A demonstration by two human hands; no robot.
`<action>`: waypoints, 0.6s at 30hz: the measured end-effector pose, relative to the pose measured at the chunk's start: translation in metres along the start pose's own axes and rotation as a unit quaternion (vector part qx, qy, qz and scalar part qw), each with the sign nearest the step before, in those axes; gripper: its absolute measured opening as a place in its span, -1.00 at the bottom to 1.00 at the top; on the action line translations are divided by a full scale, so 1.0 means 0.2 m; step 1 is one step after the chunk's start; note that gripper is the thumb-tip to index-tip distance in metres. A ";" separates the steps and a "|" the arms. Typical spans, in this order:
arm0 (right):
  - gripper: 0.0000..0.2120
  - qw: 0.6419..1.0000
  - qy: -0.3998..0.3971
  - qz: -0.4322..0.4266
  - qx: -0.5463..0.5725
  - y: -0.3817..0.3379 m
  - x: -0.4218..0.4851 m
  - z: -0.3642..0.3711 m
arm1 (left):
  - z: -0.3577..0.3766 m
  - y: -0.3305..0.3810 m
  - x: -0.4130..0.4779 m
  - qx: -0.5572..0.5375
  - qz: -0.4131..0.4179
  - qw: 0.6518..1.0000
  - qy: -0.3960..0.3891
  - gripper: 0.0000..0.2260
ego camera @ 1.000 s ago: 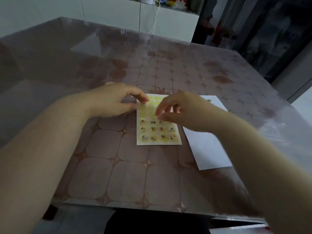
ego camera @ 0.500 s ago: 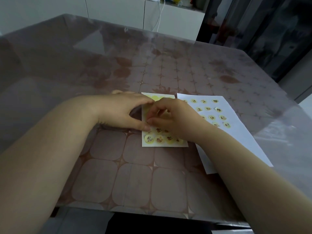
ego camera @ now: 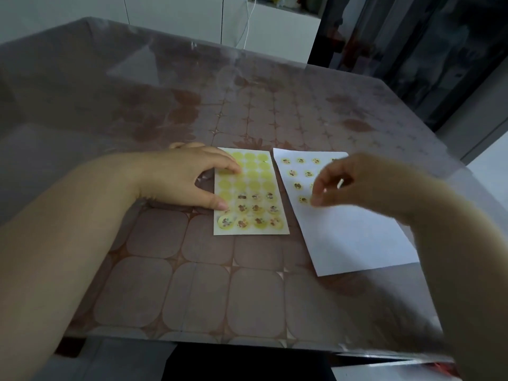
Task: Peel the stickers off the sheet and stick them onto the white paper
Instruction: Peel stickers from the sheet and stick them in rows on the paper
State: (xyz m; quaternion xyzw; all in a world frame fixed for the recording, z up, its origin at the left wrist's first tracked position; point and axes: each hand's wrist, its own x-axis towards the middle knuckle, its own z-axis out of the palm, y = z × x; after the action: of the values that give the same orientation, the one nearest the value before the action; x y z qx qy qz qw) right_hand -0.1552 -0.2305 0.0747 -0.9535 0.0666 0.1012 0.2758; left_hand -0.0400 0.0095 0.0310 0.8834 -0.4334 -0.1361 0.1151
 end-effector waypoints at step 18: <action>-0.63 0.993 0.055 0.083 0.060 0.08 0.02 0.11 | 0.00 0.02 -0.01 -0.015 0.027 0.999 0.023 -0.43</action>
State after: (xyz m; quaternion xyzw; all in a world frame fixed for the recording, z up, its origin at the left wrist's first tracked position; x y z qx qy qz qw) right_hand -0.1570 -0.2324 0.0462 -0.9304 0.1667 0.0671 0.3194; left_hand -0.0444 0.0088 0.0329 0.8723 -0.4525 -0.1189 0.1420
